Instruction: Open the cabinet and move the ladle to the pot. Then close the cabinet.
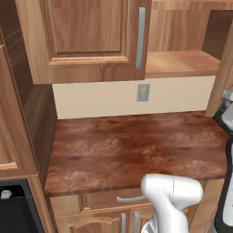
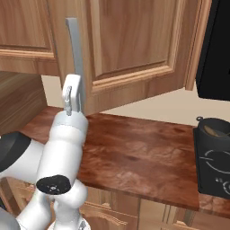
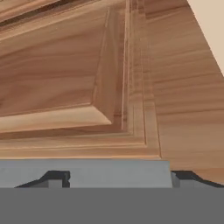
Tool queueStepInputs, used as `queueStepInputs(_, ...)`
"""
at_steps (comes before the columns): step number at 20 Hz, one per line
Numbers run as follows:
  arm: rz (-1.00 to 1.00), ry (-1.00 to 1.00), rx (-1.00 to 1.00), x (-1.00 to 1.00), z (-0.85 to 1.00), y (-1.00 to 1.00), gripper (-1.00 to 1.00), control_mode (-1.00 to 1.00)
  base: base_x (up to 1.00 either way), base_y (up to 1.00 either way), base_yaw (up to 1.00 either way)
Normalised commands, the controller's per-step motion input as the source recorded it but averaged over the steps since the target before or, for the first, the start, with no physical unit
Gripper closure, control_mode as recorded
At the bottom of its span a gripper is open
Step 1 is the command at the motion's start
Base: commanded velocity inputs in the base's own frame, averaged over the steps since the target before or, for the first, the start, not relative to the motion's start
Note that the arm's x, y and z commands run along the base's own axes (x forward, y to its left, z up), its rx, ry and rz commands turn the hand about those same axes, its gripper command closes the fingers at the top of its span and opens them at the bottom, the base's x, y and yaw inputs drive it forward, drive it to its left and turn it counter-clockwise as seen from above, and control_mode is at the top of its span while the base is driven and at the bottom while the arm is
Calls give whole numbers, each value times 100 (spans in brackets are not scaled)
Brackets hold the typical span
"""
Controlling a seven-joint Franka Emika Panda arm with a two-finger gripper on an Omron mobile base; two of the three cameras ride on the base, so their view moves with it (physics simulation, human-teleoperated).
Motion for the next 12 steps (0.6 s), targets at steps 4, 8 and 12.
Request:
queueStepInputs(4, 5, 0, 2, 98, 0, 13, -100, -100, 0, 0, 0)
queueStepInputs(8, 5, 0, 4, 100, 0, 3, -100, -100, 0, 0, 0)
queueStepInputs(12, 5, 0, 5, 100, 0, 0, -100, -100, 0, 0, 0)
